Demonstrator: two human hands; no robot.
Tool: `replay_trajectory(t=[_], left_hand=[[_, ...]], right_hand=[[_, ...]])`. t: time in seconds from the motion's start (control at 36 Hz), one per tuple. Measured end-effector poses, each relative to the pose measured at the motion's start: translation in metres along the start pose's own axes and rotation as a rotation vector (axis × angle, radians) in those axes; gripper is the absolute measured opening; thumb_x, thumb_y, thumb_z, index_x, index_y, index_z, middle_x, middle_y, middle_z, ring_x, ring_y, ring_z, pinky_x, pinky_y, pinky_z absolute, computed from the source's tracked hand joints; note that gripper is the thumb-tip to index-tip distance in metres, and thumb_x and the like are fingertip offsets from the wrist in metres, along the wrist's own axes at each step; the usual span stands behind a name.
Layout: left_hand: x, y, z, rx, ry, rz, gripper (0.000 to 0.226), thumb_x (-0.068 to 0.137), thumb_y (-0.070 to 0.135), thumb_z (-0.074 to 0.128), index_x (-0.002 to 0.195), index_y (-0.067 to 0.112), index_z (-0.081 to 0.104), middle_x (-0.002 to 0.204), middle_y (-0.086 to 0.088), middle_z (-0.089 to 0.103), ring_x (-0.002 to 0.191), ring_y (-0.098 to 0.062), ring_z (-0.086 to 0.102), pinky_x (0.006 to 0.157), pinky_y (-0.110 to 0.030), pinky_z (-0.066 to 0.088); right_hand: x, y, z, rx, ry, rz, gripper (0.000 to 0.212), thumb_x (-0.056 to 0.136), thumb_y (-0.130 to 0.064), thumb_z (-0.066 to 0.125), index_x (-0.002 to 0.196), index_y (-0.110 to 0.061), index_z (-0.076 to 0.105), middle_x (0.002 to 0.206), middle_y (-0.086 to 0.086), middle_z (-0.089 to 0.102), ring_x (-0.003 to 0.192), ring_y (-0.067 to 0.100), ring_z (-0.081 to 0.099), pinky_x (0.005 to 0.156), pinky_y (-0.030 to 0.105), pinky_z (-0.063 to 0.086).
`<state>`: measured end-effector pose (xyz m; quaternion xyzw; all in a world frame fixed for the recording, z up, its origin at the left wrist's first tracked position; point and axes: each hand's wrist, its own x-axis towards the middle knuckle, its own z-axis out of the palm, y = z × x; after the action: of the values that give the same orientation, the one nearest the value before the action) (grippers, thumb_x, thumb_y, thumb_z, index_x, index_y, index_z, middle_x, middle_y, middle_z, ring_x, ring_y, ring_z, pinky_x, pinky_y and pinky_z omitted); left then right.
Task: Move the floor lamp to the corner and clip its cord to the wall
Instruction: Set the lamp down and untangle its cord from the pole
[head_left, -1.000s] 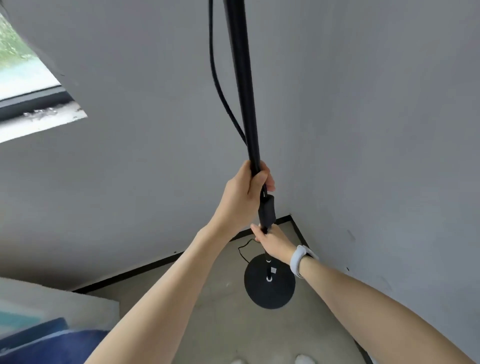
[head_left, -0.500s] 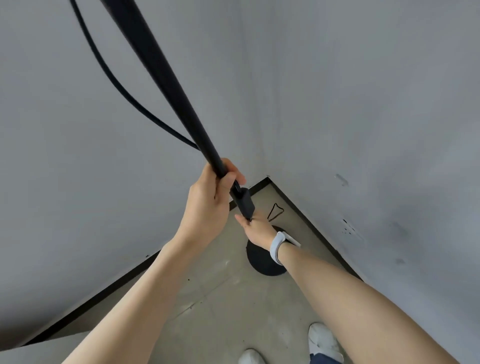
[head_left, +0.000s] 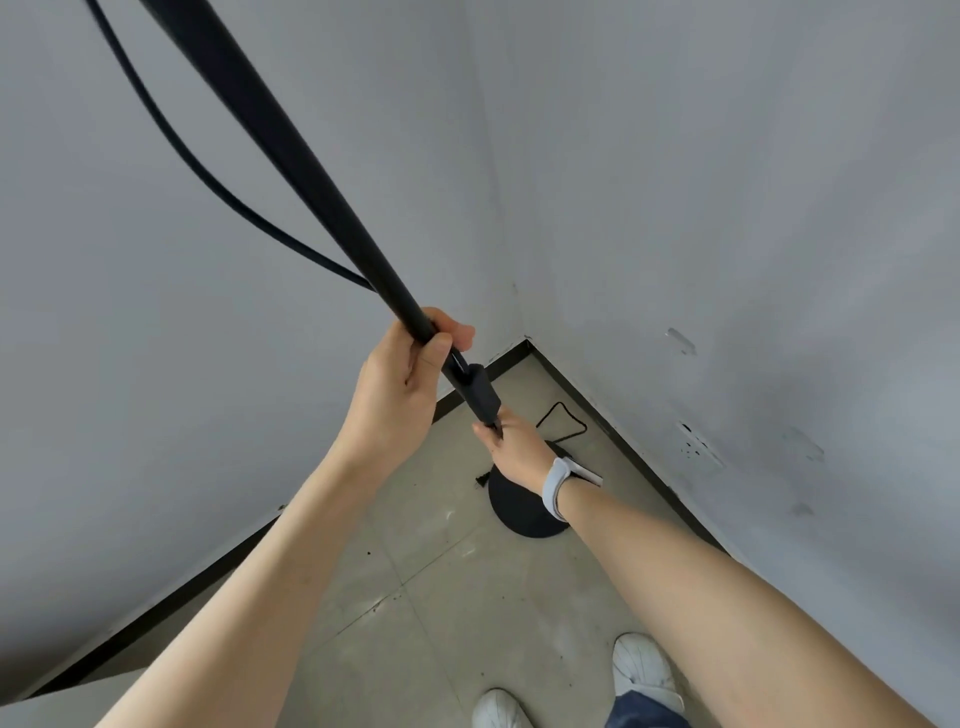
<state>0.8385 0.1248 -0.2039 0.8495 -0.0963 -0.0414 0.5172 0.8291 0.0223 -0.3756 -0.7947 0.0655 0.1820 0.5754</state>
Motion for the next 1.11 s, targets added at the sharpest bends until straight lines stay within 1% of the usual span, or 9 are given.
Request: replay_trajectory(t=[0.14,0.28,0.53,0.61,0.69,0.83,0.94,1.03,1.11], left_hand=[[-0.002,0.002,0.001,-0.045,0.007,-0.045,0.026,0.094,0.003,0.04,0.093,0.024,0.056,0.099,0.007,0.064,0.102,-0.016,0.061,0.098,-0.042,0.047],[0.0,0.017,-0.002,-0.182,-0.017,-0.181,0.022,0.09,0.004,0.051,0.093,0.025,0.058,0.107,-0.001,0.067,0.106,-0.022,0.061,0.094,-0.039,0.05],[-0.005,0.056,-0.031,-0.304,-0.01,-0.479,0.008,0.087,0.026,0.059,0.093,0.023,0.064,0.102,0.002,0.064,0.102,-0.016,0.06,0.1,-0.04,0.046],[-0.013,0.074,-0.041,-0.331,-0.017,-0.552,0.042,0.088,0.029,0.059,0.126,0.014,0.05,0.116,-0.004,0.059,0.105,-0.019,0.06,0.095,-0.037,0.048],[-0.021,0.094,-0.049,-0.351,0.019,-0.511,0.048,0.088,0.028,0.059,0.131,0.015,0.043,0.121,-0.004,0.057,0.108,-0.02,0.059,0.088,-0.033,0.048],[-0.028,0.123,-0.058,-0.324,0.15,-0.443,0.031,0.086,0.02,0.06,0.116,0.016,0.052,0.121,-0.007,0.057,0.103,-0.019,0.058,0.083,-0.029,0.048],[-0.018,0.136,-0.077,-0.273,0.292,-0.423,0.058,0.084,0.019,0.061,0.134,0.02,0.03,0.143,-0.001,0.033,0.123,-0.02,0.043,0.102,-0.037,0.039],[-0.004,0.142,-0.095,-0.237,0.185,-0.344,0.077,0.087,0.01,0.055,0.143,0.036,0.008,0.155,0.009,0.01,0.14,-0.015,0.017,0.113,-0.04,0.021],[0.009,0.147,-0.1,-0.155,0.035,-0.234,0.053,0.093,0.009,0.045,0.139,0.032,0.031,0.141,0.01,0.04,0.131,-0.013,0.033,0.102,-0.031,0.026]], right_hand=[[-0.015,0.007,-0.021,-0.063,0.049,0.022,0.029,0.097,-0.023,0.037,0.07,-0.028,0.046,0.062,-0.008,0.048,0.055,0.005,0.045,0.051,0.012,0.036],[-0.041,0.003,-0.059,-0.102,0.145,0.083,0.034,0.096,-0.015,0.029,0.091,-0.007,0.061,0.082,0.0,0.061,0.081,0.018,0.058,0.078,0.023,0.042],[-0.091,-0.101,-0.141,0.129,0.379,0.014,0.022,0.098,-0.024,0.026,0.09,-0.013,0.044,0.066,-0.001,0.046,0.069,0.023,0.058,0.056,0.014,0.046],[-0.113,-0.153,-0.162,0.107,0.397,-0.095,0.02,0.097,-0.024,0.03,0.092,-0.011,0.045,0.061,-0.002,0.041,0.059,0.018,0.052,0.064,0.019,0.052],[-0.132,-0.205,-0.181,0.068,0.449,-0.225,0.015,0.096,-0.025,0.037,0.09,-0.014,0.045,0.063,-0.005,0.043,0.062,0.019,0.052,0.052,0.012,0.042],[-0.166,-0.24,-0.181,-0.002,0.39,-0.316,0.014,0.096,-0.029,0.035,0.088,-0.02,0.042,0.062,-0.006,0.04,0.053,0.013,0.037,0.053,0.028,0.037],[-0.181,-0.244,-0.167,-0.174,0.272,-0.258,0.024,0.099,-0.022,0.027,0.093,-0.013,0.049,0.063,-0.01,0.04,0.055,0.013,0.036,0.051,0.017,0.035],[-0.191,-0.247,-0.159,-0.216,0.227,-0.238,0.028,0.099,-0.019,0.029,0.098,-0.005,0.054,0.062,-0.015,0.041,0.051,0.011,0.035,0.051,0.014,0.034],[-0.198,-0.244,-0.16,-0.269,0.184,-0.176,0.029,0.099,-0.018,0.029,0.099,-0.004,0.055,0.063,-0.012,0.044,0.059,0.02,0.044,0.061,0.031,0.038]])
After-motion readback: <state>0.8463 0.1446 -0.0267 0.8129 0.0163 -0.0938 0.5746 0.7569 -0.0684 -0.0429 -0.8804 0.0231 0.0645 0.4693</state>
